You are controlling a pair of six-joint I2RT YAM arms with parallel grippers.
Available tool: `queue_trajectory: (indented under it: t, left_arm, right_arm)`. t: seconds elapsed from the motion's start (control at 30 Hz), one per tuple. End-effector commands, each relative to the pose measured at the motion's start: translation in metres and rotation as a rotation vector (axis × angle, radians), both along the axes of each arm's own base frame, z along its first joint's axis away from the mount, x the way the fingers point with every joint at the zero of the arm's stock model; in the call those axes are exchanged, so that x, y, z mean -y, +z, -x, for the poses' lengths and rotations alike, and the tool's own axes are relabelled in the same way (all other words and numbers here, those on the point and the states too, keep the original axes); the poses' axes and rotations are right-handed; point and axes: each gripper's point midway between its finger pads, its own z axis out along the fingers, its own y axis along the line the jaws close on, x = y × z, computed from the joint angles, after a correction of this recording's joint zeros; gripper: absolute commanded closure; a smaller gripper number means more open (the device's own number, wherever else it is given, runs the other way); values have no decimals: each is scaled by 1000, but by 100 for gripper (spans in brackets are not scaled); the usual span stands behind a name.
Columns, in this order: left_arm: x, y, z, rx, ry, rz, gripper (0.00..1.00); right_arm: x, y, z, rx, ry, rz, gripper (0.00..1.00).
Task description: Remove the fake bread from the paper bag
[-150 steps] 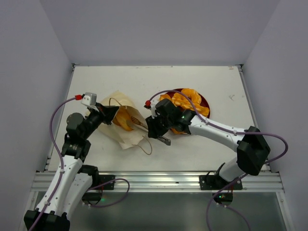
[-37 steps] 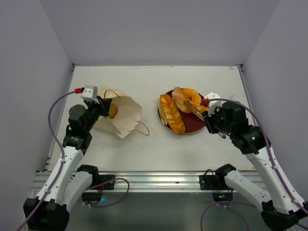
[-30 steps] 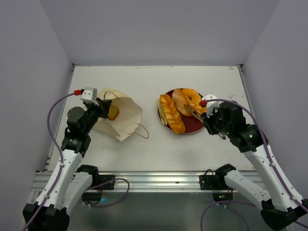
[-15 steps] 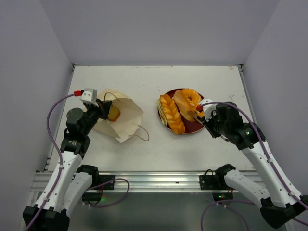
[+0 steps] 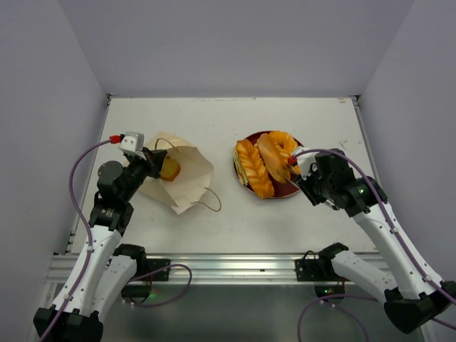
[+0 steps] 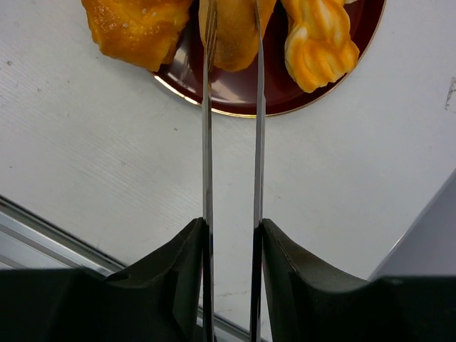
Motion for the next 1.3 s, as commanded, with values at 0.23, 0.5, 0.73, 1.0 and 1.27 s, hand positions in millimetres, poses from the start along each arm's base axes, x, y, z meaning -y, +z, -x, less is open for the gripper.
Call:
queue_trajectory:
  t: [0.23,0.5,0.73,1.0,1.27]
  left_arm:
    - [7,-4,7,1,-42,17,100]
    - [18,-2,12,9,-117,20,100]
    - [39,-2,22,15,-257,24,100]
    - [46,-5,22,-6,-292,58,100]
    - [53,-5,21,-26,-319,102,100]
  right_arm:
    - [6,10,-1,37,7,24,52]
    - [1,26,-1,83,35,-10,53]
    - [-25,49,6,127,199,-117,60]
    - [-93,60,50,20,672,-350,68]
    - [-156,71,68,78,934,-291,68]
